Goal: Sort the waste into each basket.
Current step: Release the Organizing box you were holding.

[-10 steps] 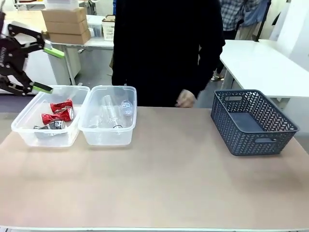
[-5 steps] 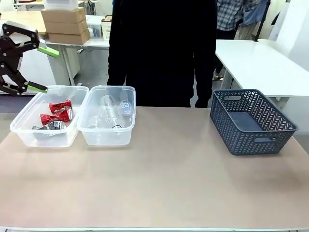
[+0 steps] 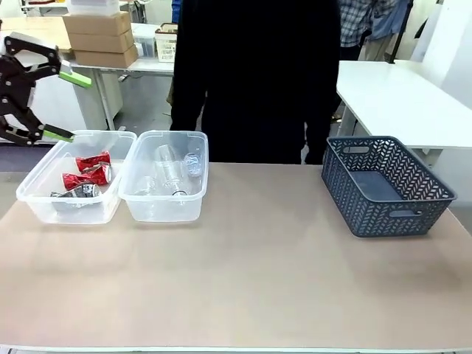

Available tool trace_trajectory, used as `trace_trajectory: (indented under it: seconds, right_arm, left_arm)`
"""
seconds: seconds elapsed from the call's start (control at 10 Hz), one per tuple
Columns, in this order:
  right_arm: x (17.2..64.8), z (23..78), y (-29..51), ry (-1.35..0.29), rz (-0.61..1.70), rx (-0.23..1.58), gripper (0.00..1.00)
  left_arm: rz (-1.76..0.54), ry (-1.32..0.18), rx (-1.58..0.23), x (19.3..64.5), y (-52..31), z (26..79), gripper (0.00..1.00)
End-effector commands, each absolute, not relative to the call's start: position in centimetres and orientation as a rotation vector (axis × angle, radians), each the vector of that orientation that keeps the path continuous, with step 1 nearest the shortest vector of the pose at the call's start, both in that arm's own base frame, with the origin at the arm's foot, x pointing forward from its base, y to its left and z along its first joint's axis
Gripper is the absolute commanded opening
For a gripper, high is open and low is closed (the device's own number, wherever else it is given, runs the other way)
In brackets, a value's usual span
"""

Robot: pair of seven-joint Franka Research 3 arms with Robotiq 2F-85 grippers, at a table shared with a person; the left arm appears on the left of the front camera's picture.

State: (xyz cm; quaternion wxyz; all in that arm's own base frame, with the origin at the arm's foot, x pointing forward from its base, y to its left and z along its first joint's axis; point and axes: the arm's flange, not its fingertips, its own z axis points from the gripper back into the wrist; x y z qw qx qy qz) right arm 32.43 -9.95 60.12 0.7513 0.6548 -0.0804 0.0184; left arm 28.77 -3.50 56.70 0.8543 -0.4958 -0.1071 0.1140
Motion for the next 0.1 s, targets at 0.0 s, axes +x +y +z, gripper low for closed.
trace_trajectory:
  seconds: [0.0]
  right_arm:
    - [32.32, 59.83, -10.03, -0.188, 0.073, 1.413, 1.0]
  left_arm:
    - [0.215, -0.236, -1.059, 28.83, -3.34, 56.8, 1.0]
